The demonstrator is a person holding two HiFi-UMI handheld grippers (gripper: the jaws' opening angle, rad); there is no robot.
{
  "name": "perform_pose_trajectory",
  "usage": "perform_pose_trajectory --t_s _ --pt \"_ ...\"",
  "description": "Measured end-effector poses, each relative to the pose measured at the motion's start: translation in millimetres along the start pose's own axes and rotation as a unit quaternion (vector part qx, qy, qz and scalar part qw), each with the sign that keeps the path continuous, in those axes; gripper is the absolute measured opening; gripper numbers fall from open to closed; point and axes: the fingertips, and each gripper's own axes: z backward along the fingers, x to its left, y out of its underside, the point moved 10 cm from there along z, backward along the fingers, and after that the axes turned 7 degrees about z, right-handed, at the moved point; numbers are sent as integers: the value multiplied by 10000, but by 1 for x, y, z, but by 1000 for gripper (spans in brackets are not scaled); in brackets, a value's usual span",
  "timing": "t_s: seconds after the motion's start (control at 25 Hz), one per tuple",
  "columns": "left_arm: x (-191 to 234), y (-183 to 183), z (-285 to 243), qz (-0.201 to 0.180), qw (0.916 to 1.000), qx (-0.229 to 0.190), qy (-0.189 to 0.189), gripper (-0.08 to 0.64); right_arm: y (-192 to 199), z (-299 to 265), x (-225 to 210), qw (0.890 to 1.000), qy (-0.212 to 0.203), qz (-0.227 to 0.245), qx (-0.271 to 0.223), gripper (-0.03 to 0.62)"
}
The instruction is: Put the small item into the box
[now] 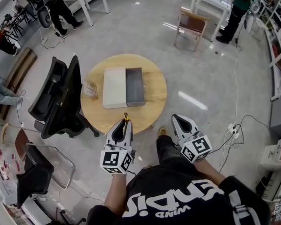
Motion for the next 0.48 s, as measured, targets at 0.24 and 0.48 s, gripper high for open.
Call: perform_pose_trajectory --t_s 0.24,0.48 --pt "1 -24 -47 18 9999 -52 -126 71 -19 -34 -47 9999 -102 25 -18 0" --pt "11 -42 -93 71 9989 -162 -426 71 -46 -83 -88 9990 -408 150 -64 0"
